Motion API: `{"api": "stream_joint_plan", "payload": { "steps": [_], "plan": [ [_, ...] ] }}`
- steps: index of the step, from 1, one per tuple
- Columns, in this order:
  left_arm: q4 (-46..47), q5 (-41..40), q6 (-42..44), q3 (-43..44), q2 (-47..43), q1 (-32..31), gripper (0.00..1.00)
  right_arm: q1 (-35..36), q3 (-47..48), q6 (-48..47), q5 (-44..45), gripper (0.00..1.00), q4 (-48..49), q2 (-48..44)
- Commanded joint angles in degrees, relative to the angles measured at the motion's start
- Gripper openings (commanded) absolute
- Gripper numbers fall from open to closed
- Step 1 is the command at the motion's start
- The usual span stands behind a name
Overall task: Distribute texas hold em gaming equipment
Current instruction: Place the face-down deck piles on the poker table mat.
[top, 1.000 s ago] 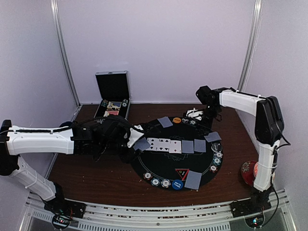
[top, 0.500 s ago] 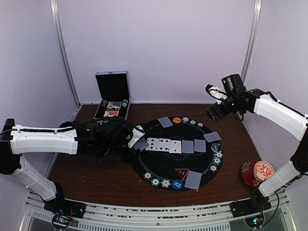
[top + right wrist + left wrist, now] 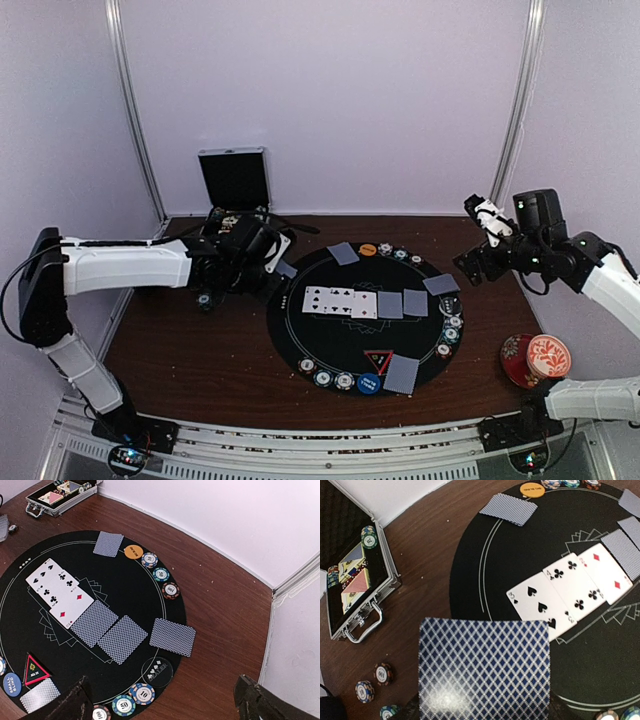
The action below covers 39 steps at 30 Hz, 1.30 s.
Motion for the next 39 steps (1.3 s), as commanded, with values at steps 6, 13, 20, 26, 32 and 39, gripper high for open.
{"api": "stream_joint_plan", "payload": {
  "steps": [6, 13, 20, 26, 32, 39],
  "plan": [
    [0.5, 5.4, 0.4, 11.0, 12.4, 7.2, 0.65, 0.3, -5.3, 0.1, -2.6, 1.00, 2.4, -2.1],
    [4.0, 11.2, 6.0, 11.3, 15.9, 12.9, 0.65, 0.3, -6.4, -0.1, -1.4, 1.00, 3.6, -4.5],
    [6.4, 14.2, 11.3, 9.5, 18.7, 13.4, 0.66, 0.3, -6.9, -0.6, -1.4, 1.00, 3.9, -4.5],
    [6.8, 14.0, 6.0, 11.9, 23.7, 13.4, 0.68, 0.4, -7.2, -0.7, -1.1, 1.00, 3.9, -4.0],
    [8.2, 14.8, 2.8, 11.6, 25.7, 13.5, 0.69, 0.4, -7.1, -0.8, -1.1, 1.00, 4.0, -3.9],
    [8.4, 15.5, 2.2, 10.6, 25.8, 13.5, 0.79, 0.6, -7.1, -0.8, -0.9, 1.00, 4.1, -3.9]
  ]
}}
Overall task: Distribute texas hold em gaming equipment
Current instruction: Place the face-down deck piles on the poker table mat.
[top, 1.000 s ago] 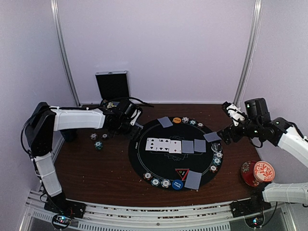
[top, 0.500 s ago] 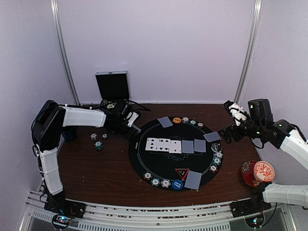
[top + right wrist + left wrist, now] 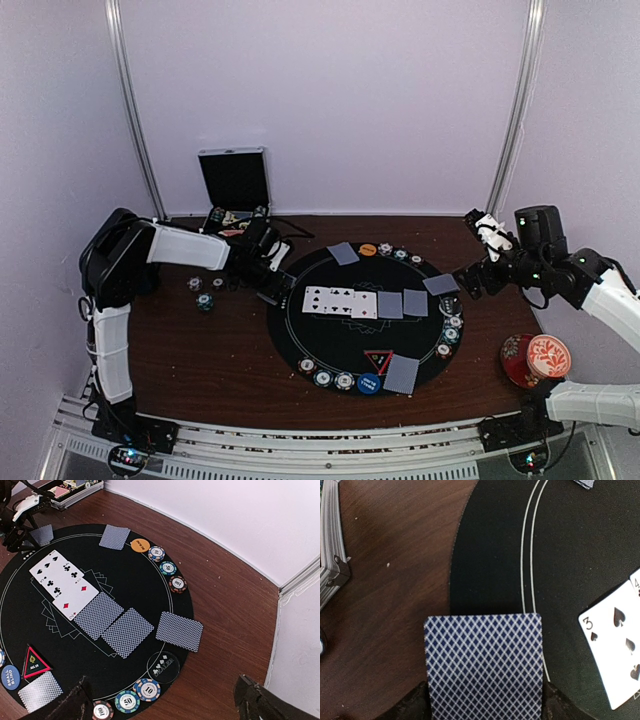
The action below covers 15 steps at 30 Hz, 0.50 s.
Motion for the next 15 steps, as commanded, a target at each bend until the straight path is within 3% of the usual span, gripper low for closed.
{"api": "stream_joint_plan", "payload": {
  "steps": [1, 6, 15],
  "plan": [
    [1.6, 1.1, -1.4, -0.3, 0.9, 0.0, 0.82, 0.4, -0.5, -0.4, 0.7, 1.00, 1.3, 0.0],
    [0.4, -1.5, -3.3, -0.5, -0.3, 0.0, 0.98, 0.5, -0.4, -0.2, 0.9, 1.00, 1.4, 0.1],
    [-5.6, -7.0, -9.0, -1.3, -13.1, 0.0, 0.98, 0.5, -1.0, 2.6, 6.4, 1.00, 4.1, -1.0]
  ]
}}
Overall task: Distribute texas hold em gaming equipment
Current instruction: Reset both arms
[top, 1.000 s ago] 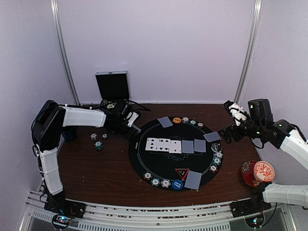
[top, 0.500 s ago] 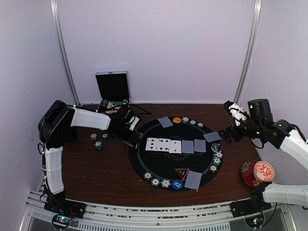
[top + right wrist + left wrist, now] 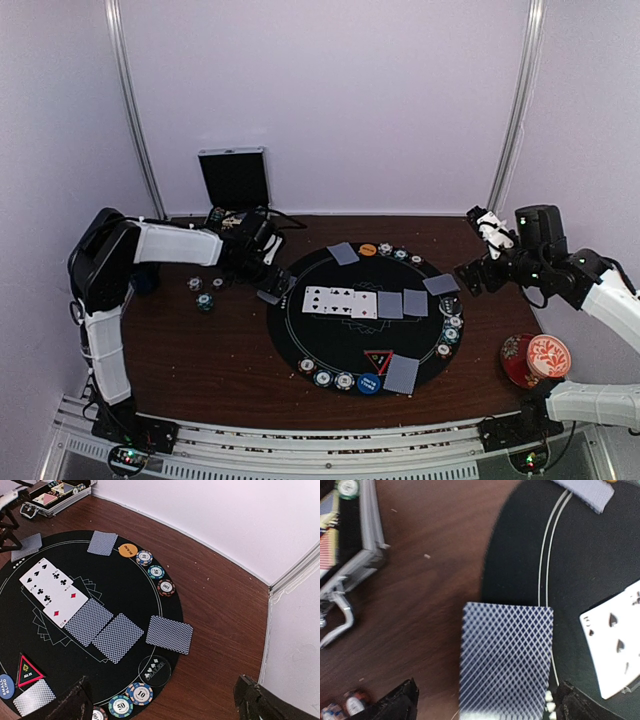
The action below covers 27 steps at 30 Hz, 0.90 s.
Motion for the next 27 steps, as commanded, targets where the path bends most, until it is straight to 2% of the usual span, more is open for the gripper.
{"api": "stream_joint_plan", "payload": {
  "steps": [1, 10, 16, 23, 27],
  "plan": [
    [-3.4, -4.9, -4.5, -1.3, -12.0, 0.0, 0.98, 0.3, -0.8, 2.1, 4.8, 1.00, 2.8, -1.3],
    [-17.5, -17.8, -9.6, -5.0, -34.7, 0.0, 0.98, 0.3, -0.1, 7.8, 13.7, 1.00, 4.1, -1.5],
    [-19.0, -30.2, -11.4, -14.8, -47.6, 0.0, 0.98, 0.2, -1.0, 10.8, 19.2, 1.00, 5.6, -2.0],
    [-10.9, -26.7, -7.8, -28.1, -59.1, 0.0, 0.98, 0.2, -4.7, 11.4, 27.3, 1.00, 9.4, -7.3],
    [-8.6, -25.6, -6.5, -31.7, -64.0, 0.0, 0.98, 0.2, -7.8, 10.3, 26.7, 1.00, 11.1, -11.8]
  ]
}}
